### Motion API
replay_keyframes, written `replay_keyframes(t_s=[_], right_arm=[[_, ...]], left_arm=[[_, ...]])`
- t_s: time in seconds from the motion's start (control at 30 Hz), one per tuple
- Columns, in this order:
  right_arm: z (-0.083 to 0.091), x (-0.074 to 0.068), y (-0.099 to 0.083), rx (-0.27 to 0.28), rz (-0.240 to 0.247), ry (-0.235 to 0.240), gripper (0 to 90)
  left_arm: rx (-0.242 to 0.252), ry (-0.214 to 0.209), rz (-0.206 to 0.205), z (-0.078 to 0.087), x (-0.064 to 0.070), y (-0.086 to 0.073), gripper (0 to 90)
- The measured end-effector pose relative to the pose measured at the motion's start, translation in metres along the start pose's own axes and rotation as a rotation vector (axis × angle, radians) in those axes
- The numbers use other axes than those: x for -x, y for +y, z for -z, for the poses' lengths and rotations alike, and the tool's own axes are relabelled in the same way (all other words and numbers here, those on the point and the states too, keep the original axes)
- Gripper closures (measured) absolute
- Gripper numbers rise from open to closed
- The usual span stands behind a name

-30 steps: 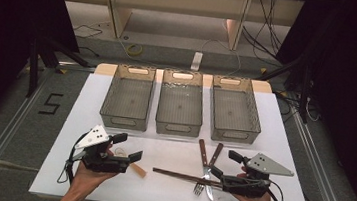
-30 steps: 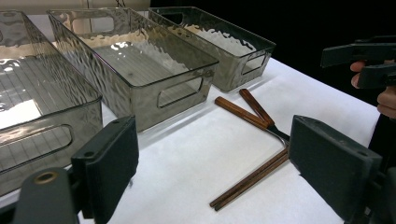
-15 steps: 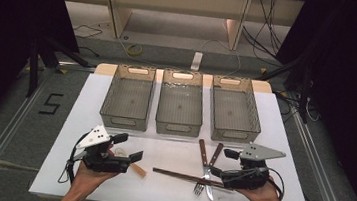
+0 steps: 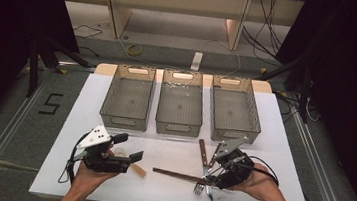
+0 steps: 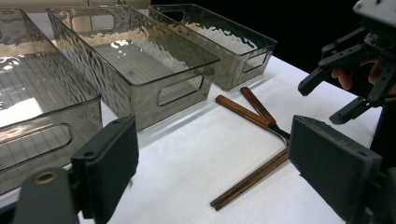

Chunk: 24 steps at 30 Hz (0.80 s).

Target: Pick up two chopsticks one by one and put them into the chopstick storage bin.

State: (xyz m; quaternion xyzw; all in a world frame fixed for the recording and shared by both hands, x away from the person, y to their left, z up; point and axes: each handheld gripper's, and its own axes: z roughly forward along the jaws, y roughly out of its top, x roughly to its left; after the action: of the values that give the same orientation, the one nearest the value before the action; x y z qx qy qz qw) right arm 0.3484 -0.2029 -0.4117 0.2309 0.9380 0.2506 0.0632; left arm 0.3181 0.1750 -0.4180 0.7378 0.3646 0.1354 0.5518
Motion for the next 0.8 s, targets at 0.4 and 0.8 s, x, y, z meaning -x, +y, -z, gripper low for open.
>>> replay_keyframes(t_s=[0.4,0.8], right_arm=[[-0.019,0.002,0.003,-0.164,0.072,0.005,41.7],[-0.035,0.006,0.007,-0.256,0.118,0.020,54.4]], left_arm=[[0.000,0.003,-0.001,-0.001,0.000,0.000,16.0],[-0.003,0.006,0.006,-0.001,0.000,0.000,16.0]])
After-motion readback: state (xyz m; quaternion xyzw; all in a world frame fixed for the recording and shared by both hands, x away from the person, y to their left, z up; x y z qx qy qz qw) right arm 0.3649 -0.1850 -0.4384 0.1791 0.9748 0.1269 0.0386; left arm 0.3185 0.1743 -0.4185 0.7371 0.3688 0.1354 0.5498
